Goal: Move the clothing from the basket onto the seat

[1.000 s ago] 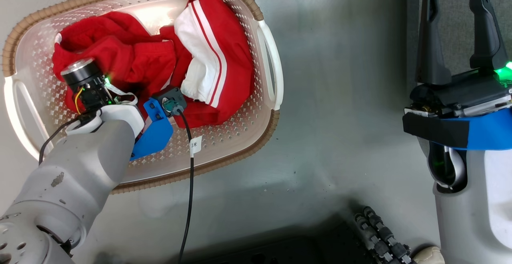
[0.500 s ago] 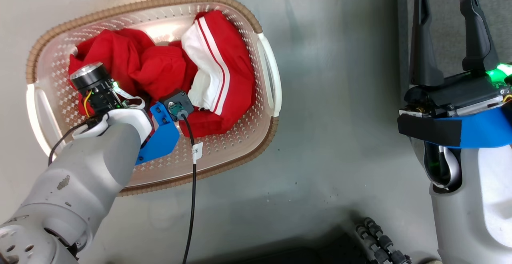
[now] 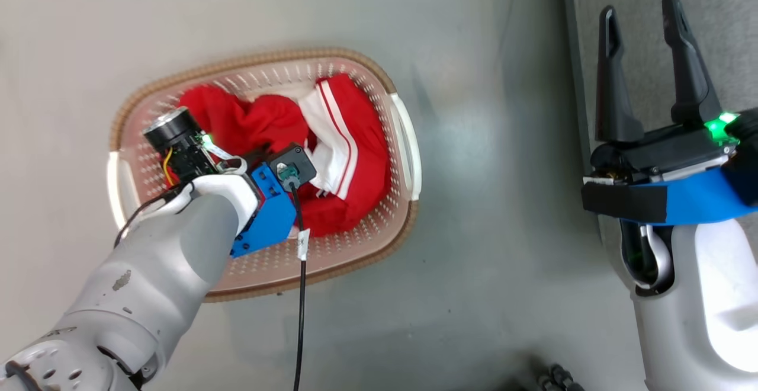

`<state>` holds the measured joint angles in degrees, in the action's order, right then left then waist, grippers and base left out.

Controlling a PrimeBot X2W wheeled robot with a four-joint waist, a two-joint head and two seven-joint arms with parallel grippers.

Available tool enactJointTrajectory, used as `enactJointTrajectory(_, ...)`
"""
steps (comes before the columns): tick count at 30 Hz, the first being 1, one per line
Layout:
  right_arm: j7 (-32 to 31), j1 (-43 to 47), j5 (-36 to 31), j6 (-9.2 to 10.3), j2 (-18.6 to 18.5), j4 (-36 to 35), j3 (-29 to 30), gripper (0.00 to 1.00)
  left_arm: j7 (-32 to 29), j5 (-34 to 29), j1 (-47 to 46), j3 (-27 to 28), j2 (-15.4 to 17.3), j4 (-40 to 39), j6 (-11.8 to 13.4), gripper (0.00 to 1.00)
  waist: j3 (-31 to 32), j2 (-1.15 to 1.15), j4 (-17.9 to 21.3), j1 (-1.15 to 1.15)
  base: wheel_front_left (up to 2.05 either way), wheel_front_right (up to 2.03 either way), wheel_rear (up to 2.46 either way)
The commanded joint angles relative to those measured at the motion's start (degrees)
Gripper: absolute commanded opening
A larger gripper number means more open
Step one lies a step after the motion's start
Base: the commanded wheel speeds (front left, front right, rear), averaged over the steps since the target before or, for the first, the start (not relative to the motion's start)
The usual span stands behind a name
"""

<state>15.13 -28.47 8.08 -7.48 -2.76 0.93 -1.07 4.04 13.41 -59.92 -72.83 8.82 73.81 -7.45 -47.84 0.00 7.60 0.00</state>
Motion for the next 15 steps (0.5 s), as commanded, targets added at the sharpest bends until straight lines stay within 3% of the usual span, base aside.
enactJointTrajectory(1,0.04,0.99,-0.53,-0.03,-0.23,0.41,0.25,1.00,1.27,0.87,0.49,0.58,-0.24,-0.09,-0.05,0.00,2.88,0.00,-1.23,0.00,0.00,0.00,0.00)
enactJointTrajectory(15,0.04,4.76,-1.37,-0.02,-0.24,2.53,0.82,1.00,9.62,6.14,4.31,4.11,-1.68,-0.30,1.30,0.00,14.98,0.00,-4.18,0.00,0.00,0.00,0.00)
